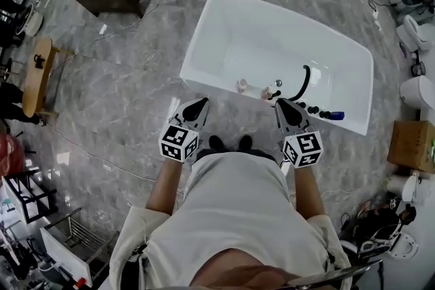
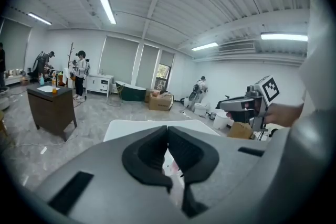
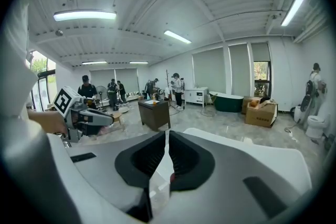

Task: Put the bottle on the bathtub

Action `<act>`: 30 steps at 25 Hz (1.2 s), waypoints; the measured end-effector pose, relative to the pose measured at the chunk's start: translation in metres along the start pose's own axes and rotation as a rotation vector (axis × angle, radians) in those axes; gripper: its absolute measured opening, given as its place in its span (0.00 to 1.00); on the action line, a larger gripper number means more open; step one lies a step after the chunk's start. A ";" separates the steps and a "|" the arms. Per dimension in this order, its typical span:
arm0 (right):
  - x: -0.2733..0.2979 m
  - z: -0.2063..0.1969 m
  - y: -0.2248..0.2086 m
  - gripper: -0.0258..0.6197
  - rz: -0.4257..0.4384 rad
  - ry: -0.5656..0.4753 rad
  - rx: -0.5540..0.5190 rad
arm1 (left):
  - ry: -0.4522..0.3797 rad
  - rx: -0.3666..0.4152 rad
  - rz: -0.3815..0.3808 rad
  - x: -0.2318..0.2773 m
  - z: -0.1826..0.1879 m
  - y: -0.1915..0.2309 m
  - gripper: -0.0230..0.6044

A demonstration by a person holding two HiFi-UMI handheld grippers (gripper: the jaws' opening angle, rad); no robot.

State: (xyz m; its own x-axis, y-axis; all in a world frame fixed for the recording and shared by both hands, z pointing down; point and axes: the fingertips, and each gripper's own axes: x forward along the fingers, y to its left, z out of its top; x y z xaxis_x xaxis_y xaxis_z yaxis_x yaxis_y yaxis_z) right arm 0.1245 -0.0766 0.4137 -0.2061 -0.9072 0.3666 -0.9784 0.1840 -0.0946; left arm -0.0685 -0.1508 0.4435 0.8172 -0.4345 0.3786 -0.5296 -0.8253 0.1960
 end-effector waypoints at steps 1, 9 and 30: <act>-0.002 0.003 -0.003 0.11 0.006 -0.012 0.002 | -0.010 0.003 0.003 0.001 0.005 -0.003 0.05; -0.009 0.015 -0.012 0.09 0.028 -0.040 -0.020 | -0.066 0.035 0.045 -0.001 0.036 -0.007 0.05; 0.001 0.028 -0.018 0.09 0.077 -0.066 -0.014 | -0.069 0.059 0.077 0.008 0.044 -0.005 0.05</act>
State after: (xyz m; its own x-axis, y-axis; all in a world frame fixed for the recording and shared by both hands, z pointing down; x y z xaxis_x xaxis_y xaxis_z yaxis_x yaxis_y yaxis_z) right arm 0.1421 -0.0911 0.3896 -0.2791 -0.9132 0.2969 -0.9600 0.2585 -0.1074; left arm -0.0492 -0.1656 0.4056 0.7892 -0.5198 0.3271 -0.5790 -0.8073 0.1143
